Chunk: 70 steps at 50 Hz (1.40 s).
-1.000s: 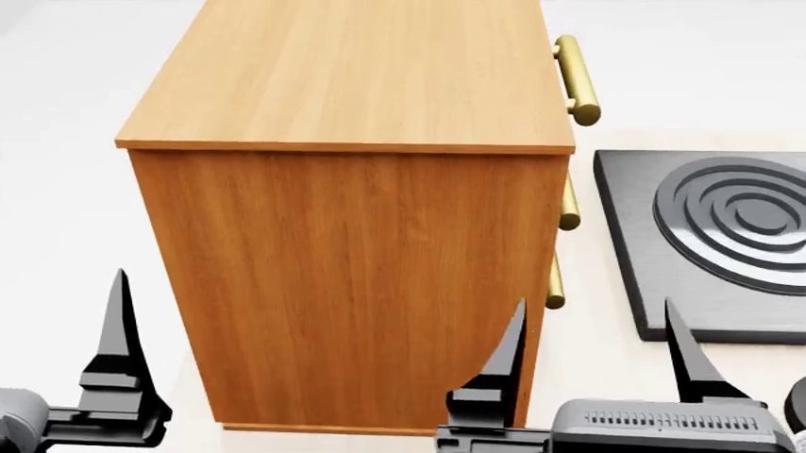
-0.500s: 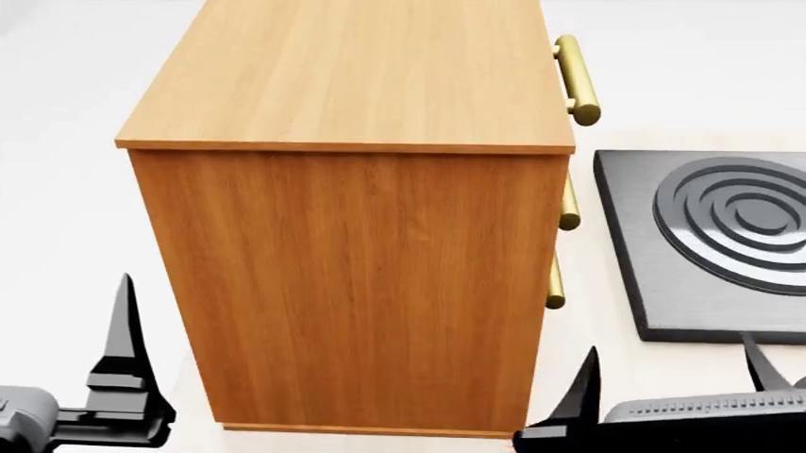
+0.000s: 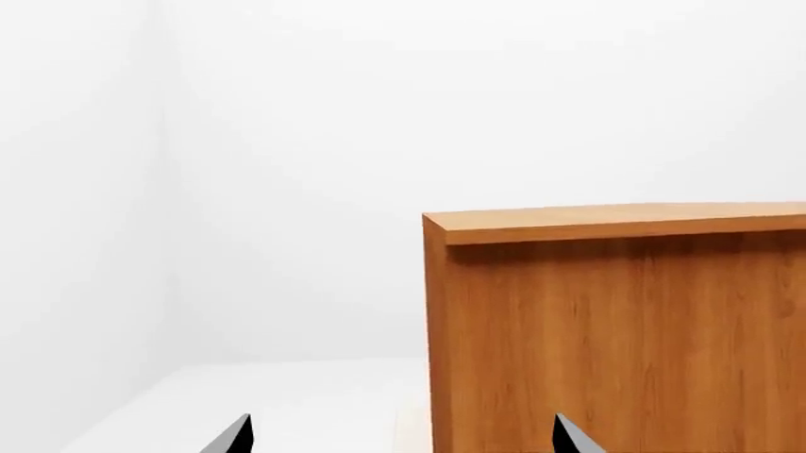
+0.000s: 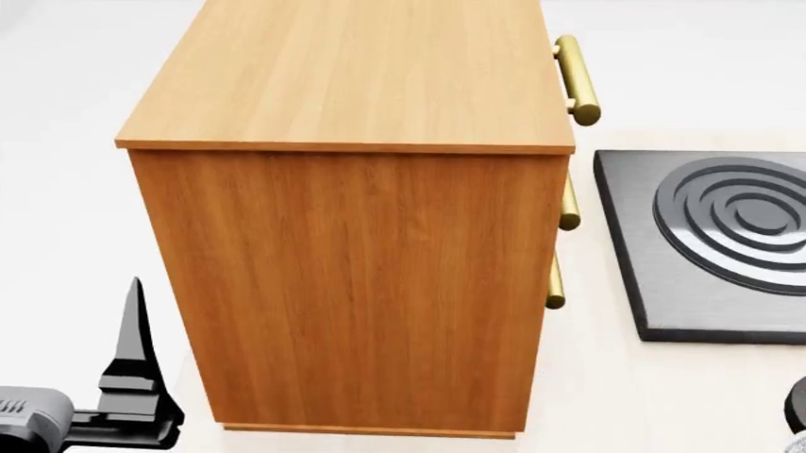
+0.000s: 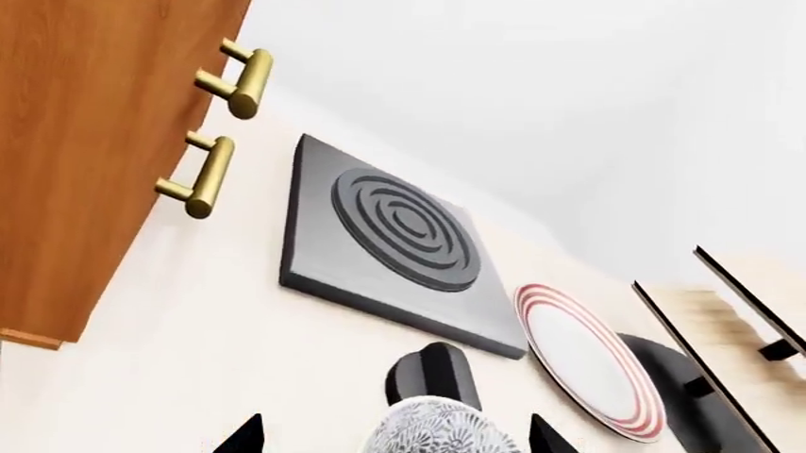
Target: Put the bowl on the top of the cabinet.
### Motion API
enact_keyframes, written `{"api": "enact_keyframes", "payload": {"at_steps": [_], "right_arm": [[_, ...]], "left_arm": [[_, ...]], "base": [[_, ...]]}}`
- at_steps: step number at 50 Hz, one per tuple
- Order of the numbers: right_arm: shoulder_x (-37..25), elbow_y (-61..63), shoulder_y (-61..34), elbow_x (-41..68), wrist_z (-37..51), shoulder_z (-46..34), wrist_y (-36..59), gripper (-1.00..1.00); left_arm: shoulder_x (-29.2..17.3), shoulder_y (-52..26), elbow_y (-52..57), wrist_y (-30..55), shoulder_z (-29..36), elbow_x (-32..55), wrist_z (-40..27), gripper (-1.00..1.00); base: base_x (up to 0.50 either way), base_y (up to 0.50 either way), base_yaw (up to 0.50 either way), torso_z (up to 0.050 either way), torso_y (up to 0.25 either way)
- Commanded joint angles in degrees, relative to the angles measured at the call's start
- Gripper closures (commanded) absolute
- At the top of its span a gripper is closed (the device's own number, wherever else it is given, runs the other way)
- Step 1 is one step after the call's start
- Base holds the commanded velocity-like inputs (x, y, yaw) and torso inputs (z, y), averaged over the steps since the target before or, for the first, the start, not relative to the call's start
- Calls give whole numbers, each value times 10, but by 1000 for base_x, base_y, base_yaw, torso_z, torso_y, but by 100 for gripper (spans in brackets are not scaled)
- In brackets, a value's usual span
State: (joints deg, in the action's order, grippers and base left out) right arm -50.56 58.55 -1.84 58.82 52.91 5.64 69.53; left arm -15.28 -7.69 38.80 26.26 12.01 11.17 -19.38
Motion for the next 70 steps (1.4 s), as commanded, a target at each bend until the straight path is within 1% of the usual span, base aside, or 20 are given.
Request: {"api": "enact_keyframes", "payload": {"at_steps": [1,12,34,51,70], "right_arm": [[-32,-13,89,-36,-12,11,-56,-100],[-29,-44,136,-90,-42,-11,-109,-100],[-27,-106,137,-142,-76,-55,-150,-100],[-24,-145,145,-162,-95,-66,-176,-100],[-24,-158,146,-163,-98,-65,-181,-100]], "left_arm": [[-1,-1,-2,-3,8,-2,-4,-100],[-3,-2,-3,-2,13,-2,-7,-100],[-6,-5,-4,-2,20,0,-13,-100],[-9,-7,0,1,26,0,-19,-100],[-13,-8,3,2,30,3,-24,-100]], "base": [[0,0,0,0,0],[0,0,0,0,0],[0,0,0,0,0],[0,0,0,0,0],[0,0,0,0,0]]}}
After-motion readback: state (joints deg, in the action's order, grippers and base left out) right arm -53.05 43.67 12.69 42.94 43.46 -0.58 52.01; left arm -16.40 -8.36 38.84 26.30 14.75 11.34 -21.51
